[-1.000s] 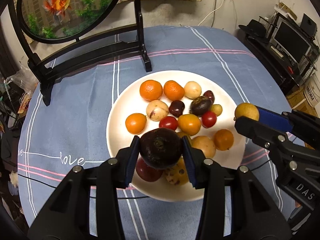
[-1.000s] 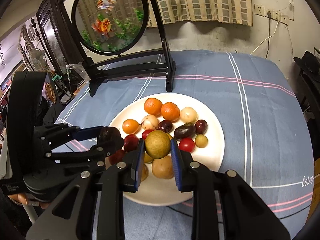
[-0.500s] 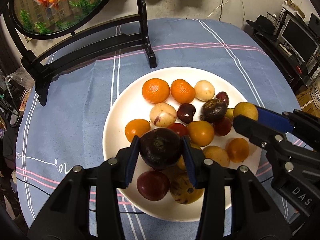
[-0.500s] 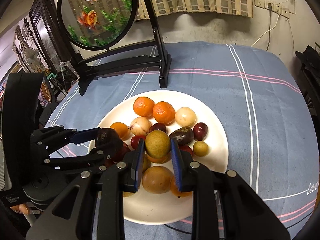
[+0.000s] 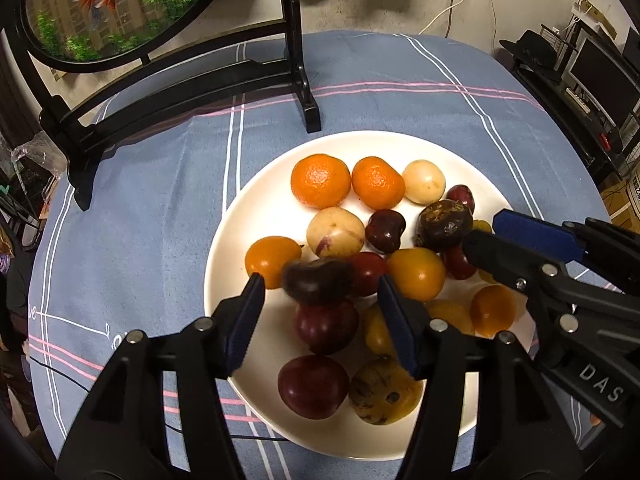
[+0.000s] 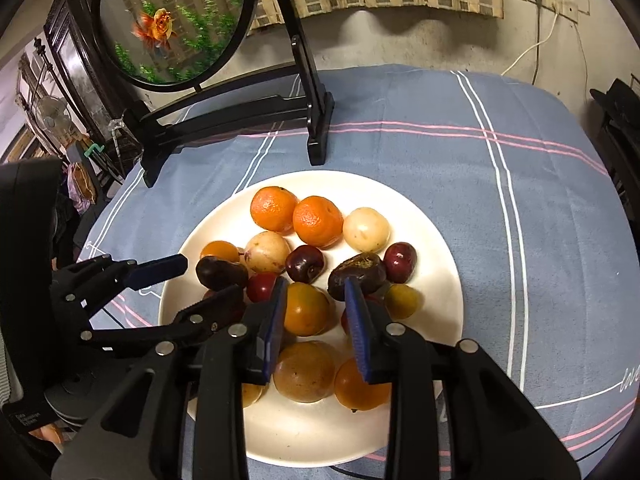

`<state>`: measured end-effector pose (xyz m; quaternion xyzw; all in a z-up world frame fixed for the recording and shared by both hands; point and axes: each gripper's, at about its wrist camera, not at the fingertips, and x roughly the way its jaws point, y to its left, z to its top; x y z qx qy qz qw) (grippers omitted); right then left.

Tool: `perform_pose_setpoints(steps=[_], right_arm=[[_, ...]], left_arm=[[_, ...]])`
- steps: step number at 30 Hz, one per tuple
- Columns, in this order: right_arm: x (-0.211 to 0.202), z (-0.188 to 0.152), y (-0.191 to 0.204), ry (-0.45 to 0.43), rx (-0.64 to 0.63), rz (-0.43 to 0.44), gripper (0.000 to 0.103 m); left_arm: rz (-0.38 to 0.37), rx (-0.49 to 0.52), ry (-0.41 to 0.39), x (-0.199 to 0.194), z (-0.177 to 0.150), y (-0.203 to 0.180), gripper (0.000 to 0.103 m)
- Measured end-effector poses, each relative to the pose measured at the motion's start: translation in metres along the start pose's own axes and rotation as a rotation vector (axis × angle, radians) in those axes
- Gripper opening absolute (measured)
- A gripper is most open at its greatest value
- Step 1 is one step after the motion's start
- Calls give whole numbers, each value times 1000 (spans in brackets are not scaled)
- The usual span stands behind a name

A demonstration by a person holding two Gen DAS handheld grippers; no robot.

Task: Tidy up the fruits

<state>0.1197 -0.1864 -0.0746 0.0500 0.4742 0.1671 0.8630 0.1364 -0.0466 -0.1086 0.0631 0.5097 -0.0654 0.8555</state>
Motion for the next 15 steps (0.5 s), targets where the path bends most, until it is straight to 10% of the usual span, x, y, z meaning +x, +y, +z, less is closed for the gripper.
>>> perform_pose_setpoints(steps=[15], right_arm=[[-18,0,3,-30,17,1,31]], left_arm=[[0,-9,-22,-18,-3,1,60]])
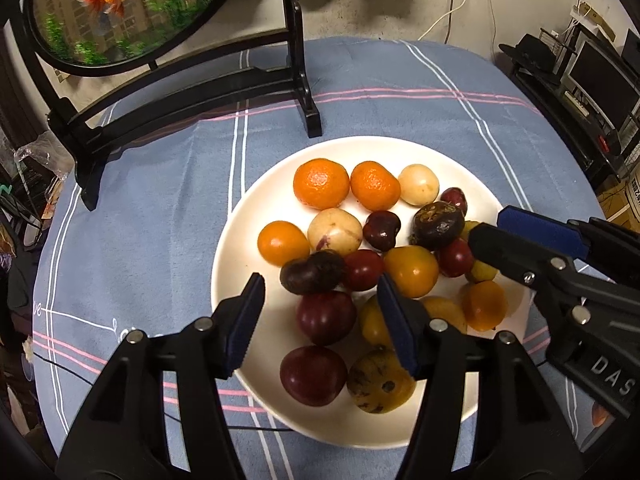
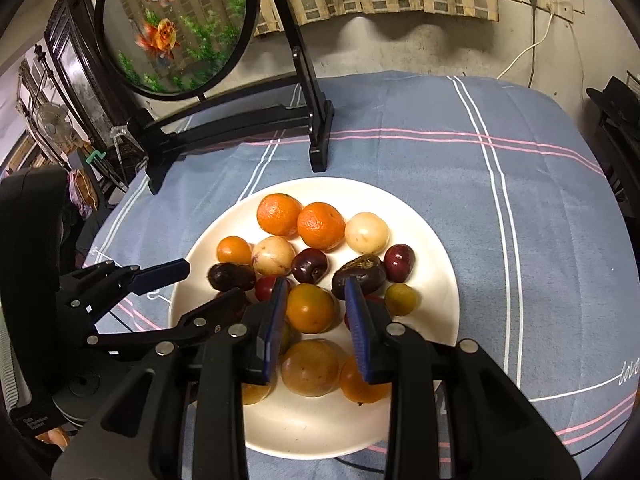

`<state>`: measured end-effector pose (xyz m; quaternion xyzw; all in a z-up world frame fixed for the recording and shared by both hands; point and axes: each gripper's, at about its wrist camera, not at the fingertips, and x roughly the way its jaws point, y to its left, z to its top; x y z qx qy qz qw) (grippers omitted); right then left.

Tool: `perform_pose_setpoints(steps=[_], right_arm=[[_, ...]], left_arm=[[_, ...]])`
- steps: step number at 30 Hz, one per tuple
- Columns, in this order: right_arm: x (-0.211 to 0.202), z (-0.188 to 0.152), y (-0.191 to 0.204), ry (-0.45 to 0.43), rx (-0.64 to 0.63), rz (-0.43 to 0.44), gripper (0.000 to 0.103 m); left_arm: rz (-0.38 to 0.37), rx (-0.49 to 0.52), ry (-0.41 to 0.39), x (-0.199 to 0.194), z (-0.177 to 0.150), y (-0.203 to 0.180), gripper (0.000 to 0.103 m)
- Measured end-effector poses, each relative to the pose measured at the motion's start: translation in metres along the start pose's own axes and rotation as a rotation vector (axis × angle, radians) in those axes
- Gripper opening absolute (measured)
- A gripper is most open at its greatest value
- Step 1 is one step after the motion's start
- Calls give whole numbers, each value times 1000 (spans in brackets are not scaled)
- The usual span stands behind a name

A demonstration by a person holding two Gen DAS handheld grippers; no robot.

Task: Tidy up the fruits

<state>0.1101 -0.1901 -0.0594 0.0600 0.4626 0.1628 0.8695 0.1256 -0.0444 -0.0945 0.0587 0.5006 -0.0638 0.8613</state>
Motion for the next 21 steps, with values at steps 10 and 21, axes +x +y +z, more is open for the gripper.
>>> perform_pose_setpoints(steps=[10,21], right_arm=[[-61,-29,10,-78,0,-10,31],[-107,-100,36,-94,-37,-20,33]], left_arm=[[21,-9,-121,-68,-19,8,72],[62,20,-313,-151,-51,0,101]])
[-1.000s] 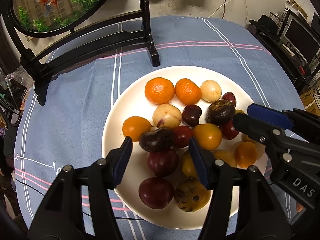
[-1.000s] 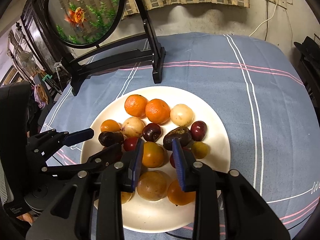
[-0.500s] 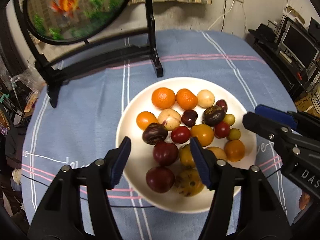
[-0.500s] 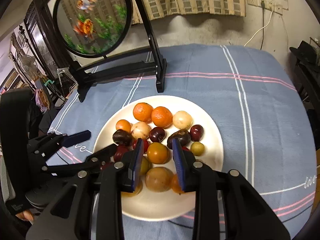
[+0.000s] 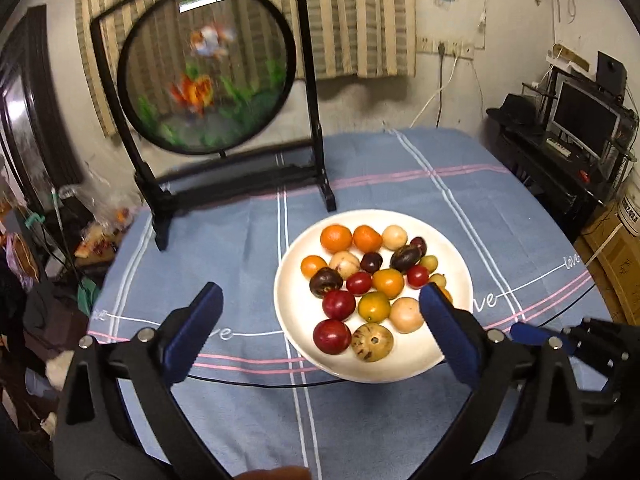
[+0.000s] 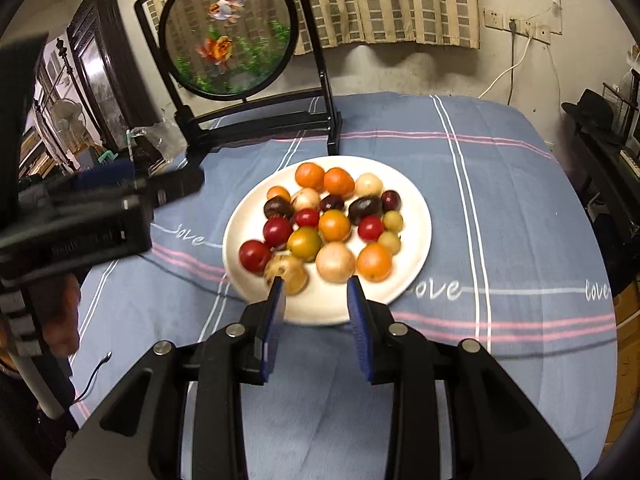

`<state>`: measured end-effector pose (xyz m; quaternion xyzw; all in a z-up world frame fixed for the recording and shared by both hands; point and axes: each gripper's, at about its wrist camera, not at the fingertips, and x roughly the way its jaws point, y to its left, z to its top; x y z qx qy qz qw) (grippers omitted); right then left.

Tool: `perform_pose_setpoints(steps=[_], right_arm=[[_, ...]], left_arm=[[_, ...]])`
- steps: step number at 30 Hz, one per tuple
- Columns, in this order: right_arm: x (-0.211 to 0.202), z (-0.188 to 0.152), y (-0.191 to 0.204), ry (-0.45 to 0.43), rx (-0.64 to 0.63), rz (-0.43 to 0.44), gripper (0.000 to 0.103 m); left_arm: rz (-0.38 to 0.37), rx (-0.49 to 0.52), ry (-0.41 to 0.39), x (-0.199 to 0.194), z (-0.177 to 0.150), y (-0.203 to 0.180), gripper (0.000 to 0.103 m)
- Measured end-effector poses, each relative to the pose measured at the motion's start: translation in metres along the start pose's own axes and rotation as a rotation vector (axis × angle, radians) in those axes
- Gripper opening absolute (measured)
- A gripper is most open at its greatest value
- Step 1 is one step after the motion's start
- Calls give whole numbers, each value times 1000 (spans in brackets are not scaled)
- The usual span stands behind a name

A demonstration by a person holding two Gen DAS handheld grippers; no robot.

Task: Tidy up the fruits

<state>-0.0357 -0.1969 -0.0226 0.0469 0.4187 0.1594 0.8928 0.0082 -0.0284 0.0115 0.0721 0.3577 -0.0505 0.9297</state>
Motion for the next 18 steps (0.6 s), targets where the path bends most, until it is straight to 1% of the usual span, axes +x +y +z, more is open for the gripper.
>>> perform_pose_setpoints(steps=[5,8,9,10,11,13,16,18], right_arm=[[-20,-7,12,-32,-42,-12,33],[-30,-9,21,-57,-64,-10,33],[-33,-10,23,-63,-67,-6,38],[-38,-11,26,-78,-70,0,46],[-41,-12,27,-94,-72,0,64],[-48,-13,33,-128,-97,5,65],[-51,-15,38,-144,-123,-31,65],[-52,-15,37,-146,-112,-27,65]], left_arm=[[-27,-26,-42,-30,0,1,101],[-19,-30,-65,-41,0,0,101],[-13,-27,-72,-44,-1,-1,101],[-9,-22,-79,-47,-2,-1,101],[-9,-19,-84,-50,-2,-2,101],[-8,-19,-96,-55,-3,-2,101],[2,-23,-104,-59,-5,-3,101],[-1,-32,-103,-59,-6,-2,101]])
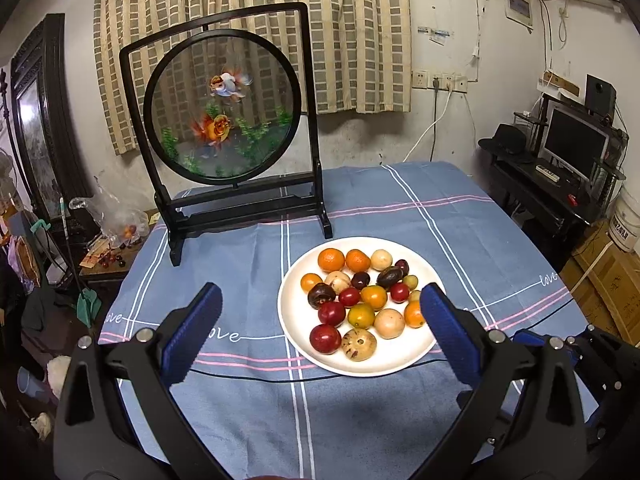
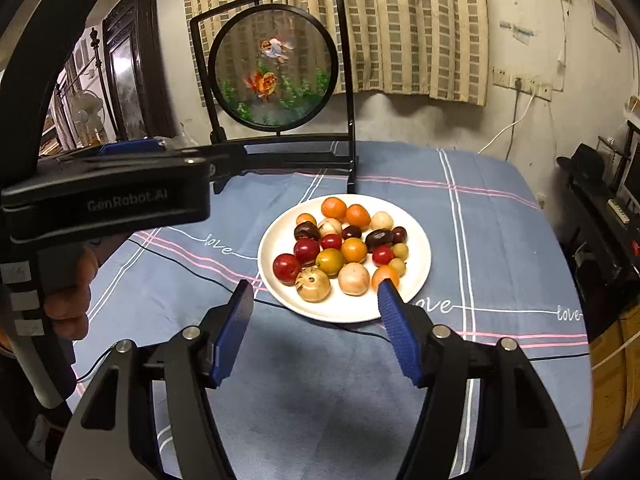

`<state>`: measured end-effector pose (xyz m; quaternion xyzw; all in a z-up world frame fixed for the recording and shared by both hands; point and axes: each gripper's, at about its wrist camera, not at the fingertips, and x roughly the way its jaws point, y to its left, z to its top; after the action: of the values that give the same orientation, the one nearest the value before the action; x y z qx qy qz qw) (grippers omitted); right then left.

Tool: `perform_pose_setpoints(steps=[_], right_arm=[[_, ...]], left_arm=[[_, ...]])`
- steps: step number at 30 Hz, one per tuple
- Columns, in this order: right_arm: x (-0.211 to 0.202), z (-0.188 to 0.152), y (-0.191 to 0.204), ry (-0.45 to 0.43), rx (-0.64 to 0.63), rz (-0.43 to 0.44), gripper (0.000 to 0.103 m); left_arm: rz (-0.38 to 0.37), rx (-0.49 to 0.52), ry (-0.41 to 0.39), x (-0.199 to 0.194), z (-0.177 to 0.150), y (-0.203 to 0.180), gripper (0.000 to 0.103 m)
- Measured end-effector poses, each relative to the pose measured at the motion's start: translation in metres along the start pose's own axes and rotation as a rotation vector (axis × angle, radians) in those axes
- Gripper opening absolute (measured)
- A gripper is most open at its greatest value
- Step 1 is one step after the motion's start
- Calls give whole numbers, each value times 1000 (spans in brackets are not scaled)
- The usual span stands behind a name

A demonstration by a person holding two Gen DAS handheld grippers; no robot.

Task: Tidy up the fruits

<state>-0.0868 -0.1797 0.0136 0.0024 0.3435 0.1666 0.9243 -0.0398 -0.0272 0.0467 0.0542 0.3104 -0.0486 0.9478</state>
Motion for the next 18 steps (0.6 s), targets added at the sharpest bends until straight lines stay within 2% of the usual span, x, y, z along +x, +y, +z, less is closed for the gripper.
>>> perform_pose_setpoints(steps=[5,10,18], right_arm=[[4,-3,-5,13,16,-20,65],[7,-9,-8,32,22,-15,65],[18,-10,-16,60,41,-27,65]], left_arm=[[3,-19,9,3,-2,-1,101],[-56,-93,35,7,-2,4,100],[-7,-51,69,21,-5,-3,100]])
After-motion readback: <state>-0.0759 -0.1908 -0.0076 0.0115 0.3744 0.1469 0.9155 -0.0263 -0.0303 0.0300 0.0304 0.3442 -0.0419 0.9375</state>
